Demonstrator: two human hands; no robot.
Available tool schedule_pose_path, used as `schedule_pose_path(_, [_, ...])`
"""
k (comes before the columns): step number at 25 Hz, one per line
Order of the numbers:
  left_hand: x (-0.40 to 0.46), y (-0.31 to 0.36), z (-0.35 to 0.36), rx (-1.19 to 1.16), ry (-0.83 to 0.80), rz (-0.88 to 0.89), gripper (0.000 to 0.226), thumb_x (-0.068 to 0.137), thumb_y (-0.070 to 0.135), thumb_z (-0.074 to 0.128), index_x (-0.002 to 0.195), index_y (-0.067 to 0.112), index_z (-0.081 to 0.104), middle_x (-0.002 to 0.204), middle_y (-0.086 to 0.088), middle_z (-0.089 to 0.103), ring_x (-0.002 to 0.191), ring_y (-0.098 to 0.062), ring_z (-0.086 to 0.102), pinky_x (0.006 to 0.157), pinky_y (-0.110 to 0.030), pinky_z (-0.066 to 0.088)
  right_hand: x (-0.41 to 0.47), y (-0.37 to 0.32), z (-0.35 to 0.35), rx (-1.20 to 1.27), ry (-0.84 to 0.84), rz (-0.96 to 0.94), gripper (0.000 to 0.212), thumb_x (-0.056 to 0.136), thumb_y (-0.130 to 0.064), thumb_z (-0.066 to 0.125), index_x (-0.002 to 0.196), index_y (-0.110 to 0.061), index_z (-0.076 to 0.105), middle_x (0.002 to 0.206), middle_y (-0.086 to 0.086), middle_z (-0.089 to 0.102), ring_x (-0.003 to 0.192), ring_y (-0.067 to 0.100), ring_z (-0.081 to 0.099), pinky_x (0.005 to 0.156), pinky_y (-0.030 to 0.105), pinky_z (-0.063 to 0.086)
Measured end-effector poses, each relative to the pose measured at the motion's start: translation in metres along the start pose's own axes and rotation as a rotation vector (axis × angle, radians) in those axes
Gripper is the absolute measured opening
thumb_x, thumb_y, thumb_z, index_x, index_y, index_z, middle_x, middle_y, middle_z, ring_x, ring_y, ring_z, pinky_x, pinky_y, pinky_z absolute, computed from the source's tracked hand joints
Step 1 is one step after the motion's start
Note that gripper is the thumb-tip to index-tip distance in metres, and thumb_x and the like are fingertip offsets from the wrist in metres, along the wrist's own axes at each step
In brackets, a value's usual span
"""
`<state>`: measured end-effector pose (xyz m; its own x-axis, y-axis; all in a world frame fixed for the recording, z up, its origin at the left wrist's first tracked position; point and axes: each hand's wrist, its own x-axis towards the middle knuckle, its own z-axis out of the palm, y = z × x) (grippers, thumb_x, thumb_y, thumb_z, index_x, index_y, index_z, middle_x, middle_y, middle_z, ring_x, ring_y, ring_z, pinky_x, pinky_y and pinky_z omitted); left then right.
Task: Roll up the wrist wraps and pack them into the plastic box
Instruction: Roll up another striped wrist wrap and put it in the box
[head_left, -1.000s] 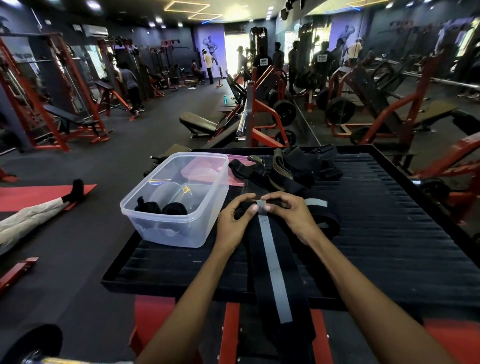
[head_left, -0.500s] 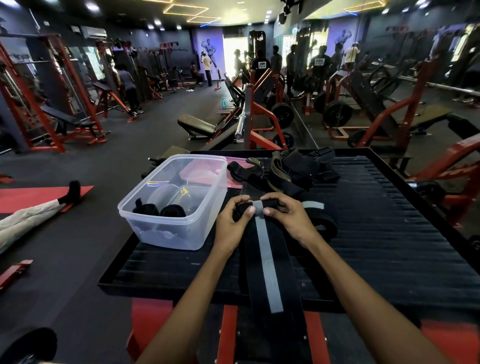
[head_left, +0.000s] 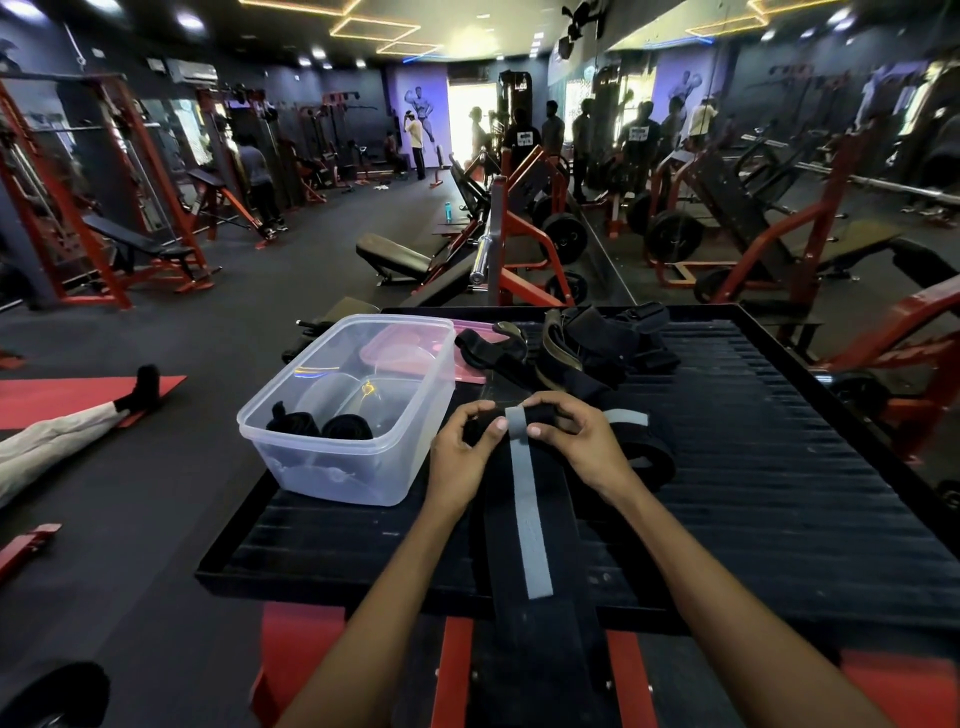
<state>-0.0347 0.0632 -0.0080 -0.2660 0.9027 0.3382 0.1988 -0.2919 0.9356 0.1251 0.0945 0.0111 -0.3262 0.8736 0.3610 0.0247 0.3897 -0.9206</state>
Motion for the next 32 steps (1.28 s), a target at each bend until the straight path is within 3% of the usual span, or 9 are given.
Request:
schedule_pose_path(6, [0.001,0.001,-0.001,0.017,-0.027,0.048,0.022,0.086,0.007,0.061,0.105,0.019,0.06,0.102,0.009,0.064,0.088,0.01,0.059,0.079,-0.011,0.048,0.001,0.001,0.002,-0.017,-0.003,0.026,0.016,0.09,-0.014,0.06,0.106,-0.015,0.063,0.097,-0.01,0.064,0.087,-0.011,0.058,0.073,0.006,0.044])
schedule_pose_path(11, [-0.001,-0.002,-0.001,0.052,-0.065,0.019,0.042,0.076,0.045,0.058,0.113,0.023,0.06,0.111,0.009,0.064,0.103,-0.006,0.06,0.087,-0.024,0.048,0.001,0.008,0.001,-0.074,-0.015,0.017,0.026,0.092,-0.015,0.057,0.117,-0.014,0.06,0.113,-0.008,0.064,0.103,-0.006,0.059,0.089,0.011,0.043])
schedule_pose_path(13, [-0.001,-0.004,-0.002,0.076,-0.061,0.054,0.038,0.079,0.039,0.059,0.113,0.024,0.06,0.114,0.008,0.064,0.109,-0.009,0.059,0.091,-0.027,0.047,0.0,0.01,0.002,-0.122,-0.041,0.039,0.033,0.094,-0.024,0.053,0.127,-0.018,0.055,0.12,-0.009,0.061,0.11,-0.007,0.055,0.094,0.009,0.04])
schedule_pose_path(15, [-0.001,-0.004,-0.002,0.086,-0.05,0.073,0.031,0.083,0.021,0.061,0.114,0.021,0.06,0.115,0.008,0.063,0.113,-0.01,0.058,0.096,-0.028,0.047,0.0,0.009,0.003,-0.114,-0.033,0.043,0.03,0.095,-0.025,0.05,0.123,-0.02,0.057,0.116,-0.013,0.061,0.107,-0.011,0.054,0.092,0.007,0.039])
schedule_pose_path(18, [-0.002,0.0,0.0,0.049,-0.054,0.044,0.029,0.081,0.022,0.063,0.11,0.023,0.06,0.112,0.013,0.064,0.109,-0.005,0.058,0.091,-0.022,0.047,0.003,0.008,0.003,-0.086,0.015,0.008,0.018,0.093,-0.012,0.054,0.11,-0.013,0.061,0.105,-0.011,0.063,0.096,-0.007,0.058,0.087,0.01,0.042])
schedule_pose_path(21, [-0.003,0.002,0.001,0.001,-0.042,0.004,0.024,0.085,0.021,0.065,0.109,0.018,0.061,0.111,0.004,0.065,0.103,0.0,0.059,0.087,-0.016,0.046,0.002,0.006,0.002,-0.035,-0.002,0.001,0.019,0.091,0.0,0.054,0.106,-0.008,0.061,0.103,-0.002,0.063,0.094,-0.003,0.059,0.085,0.012,0.045])
schedule_pose_path(26, [-0.005,0.005,0.0,-0.013,-0.047,0.063,0.027,0.082,0.0,0.065,0.103,0.016,0.062,0.103,0.004,0.066,0.098,-0.003,0.061,0.083,-0.01,0.045,0.0,0.005,0.001,0.001,-0.024,0.042,0.018,0.092,-0.013,0.057,0.108,-0.01,0.063,0.099,-0.005,0.065,0.087,-0.007,0.058,0.076,0.009,0.044])
schedule_pose_path(32, [-0.005,0.003,0.001,-0.043,-0.027,-0.029,0.027,0.085,0.019,0.066,0.111,0.012,0.062,0.109,-0.001,0.067,0.1,-0.009,0.062,0.087,-0.017,0.048,-0.001,0.005,-0.002,-0.003,-0.011,0.008,0.02,0.088,-0.005,0.06,0.107,-0.005,0.062,0.107,-0.001,0.063,0.094,-0.001,0.059,0.083,0.01,0.045])
